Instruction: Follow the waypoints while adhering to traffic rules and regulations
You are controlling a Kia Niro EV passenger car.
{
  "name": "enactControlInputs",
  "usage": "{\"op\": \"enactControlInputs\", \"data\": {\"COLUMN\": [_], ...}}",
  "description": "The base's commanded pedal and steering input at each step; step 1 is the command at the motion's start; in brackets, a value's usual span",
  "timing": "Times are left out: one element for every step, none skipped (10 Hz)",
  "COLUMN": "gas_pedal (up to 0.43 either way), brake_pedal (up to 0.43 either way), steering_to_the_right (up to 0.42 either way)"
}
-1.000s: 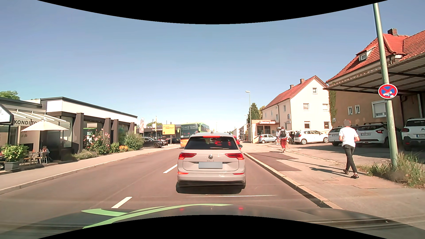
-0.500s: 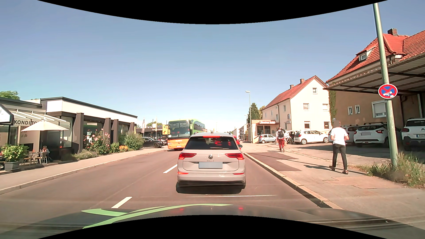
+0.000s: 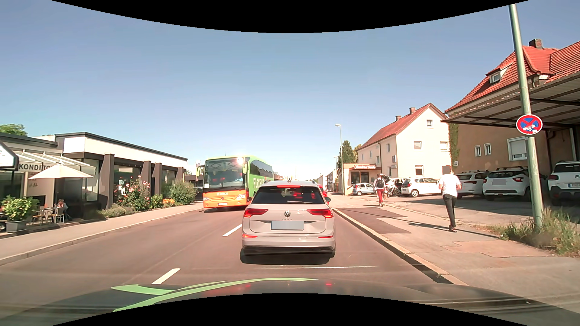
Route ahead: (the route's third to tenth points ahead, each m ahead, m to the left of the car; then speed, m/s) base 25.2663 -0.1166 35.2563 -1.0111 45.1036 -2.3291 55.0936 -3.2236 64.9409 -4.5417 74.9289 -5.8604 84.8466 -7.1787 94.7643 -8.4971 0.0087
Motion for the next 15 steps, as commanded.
{"op": "enactControlInputs", "data": {"gas_pedal": [0.000,0.000,0.000,0.000,0.000,0.000,0.000,0.000,0.000,0.000,0.000,0.000,0.000,0.000,0.000], "brake_pedal": [0.268,0.268,0.268,0.268,0.268,0.268,0.268,0.268,0.268,0.268,0.268,0.268,0.268,0.268,0.268], "steering_to_the_right": [0.011,0.011,0.011,0.011,0.011,0.011,0.011,0.011,0.011,0.011,0.011,0.011,0.011,0.011,0.011]}}
